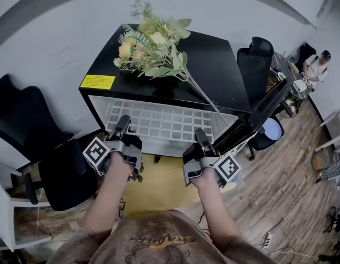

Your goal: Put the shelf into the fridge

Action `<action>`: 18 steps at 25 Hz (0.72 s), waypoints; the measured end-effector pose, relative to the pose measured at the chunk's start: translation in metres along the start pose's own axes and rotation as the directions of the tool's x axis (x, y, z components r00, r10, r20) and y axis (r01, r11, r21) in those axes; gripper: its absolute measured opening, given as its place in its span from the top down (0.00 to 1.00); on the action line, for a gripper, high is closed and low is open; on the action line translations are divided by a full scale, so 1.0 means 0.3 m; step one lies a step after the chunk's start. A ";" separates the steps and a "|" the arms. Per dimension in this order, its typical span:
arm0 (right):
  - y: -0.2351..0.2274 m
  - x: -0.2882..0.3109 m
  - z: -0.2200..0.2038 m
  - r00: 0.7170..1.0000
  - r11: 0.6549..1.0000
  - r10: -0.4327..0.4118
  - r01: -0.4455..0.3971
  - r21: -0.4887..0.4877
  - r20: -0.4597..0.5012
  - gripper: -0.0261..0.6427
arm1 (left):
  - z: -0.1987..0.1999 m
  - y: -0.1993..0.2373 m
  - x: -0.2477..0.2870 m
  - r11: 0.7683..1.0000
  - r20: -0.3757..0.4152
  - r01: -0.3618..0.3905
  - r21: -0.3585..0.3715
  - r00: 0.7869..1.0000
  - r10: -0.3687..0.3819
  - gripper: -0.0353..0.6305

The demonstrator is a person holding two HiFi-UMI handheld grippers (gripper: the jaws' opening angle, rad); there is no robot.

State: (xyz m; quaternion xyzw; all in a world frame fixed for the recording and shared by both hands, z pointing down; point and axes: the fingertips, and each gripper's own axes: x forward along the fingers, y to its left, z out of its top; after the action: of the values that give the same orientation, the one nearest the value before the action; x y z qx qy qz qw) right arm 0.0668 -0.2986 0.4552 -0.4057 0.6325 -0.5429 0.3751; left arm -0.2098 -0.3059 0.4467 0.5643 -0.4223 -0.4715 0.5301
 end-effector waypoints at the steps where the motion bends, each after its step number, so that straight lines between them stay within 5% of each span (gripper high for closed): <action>1: -0.001 -0.002 0.001 1.000 1.000 -0.002 0.002 0.002 0.002 0.93 | 0.000 0.001 -0.003 1.000 -0.001 0.000 -0.006 1.000 0.000 0.87; 18: 0.012 -0.101 -0.027 1.000 0.999 0.002 -0.003 0.043 0.011 0.94 | -0.005 -0.010 -0.124 0.998 0.026 -0.014 -0.066 1.000 0.015 0.87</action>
State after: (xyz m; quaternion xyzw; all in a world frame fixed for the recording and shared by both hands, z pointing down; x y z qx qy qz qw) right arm 0.0710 -0.2673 0.4539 -0.3998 0.6191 -0.5536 0.3878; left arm -0.2158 -0.2691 0.4467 0.5372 -0.4176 -0.4887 0.5462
